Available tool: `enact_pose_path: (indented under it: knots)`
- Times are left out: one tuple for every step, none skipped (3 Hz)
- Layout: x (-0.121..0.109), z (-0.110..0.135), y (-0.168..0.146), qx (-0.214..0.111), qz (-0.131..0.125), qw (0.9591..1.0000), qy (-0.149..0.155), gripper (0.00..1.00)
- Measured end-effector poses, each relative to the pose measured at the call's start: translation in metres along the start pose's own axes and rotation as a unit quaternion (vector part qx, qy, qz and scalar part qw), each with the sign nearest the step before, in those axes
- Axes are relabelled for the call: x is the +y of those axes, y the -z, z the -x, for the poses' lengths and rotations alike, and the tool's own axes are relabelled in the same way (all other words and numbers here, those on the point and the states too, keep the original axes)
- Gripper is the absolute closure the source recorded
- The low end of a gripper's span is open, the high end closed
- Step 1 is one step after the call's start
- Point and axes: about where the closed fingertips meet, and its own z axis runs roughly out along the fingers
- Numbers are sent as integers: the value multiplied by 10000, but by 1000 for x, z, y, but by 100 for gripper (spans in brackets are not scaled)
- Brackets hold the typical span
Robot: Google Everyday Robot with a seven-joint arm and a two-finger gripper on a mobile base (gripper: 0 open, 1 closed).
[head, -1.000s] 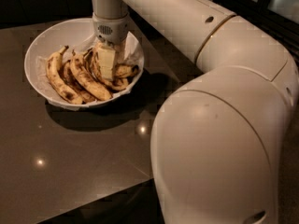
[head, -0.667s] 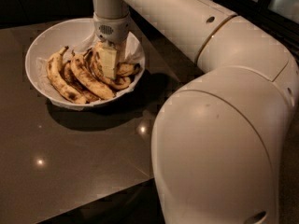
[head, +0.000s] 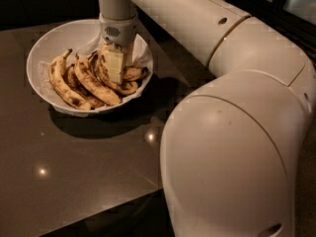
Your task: Pick banana from white bowl
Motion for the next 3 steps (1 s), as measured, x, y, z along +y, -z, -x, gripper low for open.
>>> enact_pose_path:
  knots:
    - [0,0,0,0,0,10000,0,100]
    - [0,0,0,0,0,10000,0,100]
    - [0,1,8,0,0,10000,0,100]
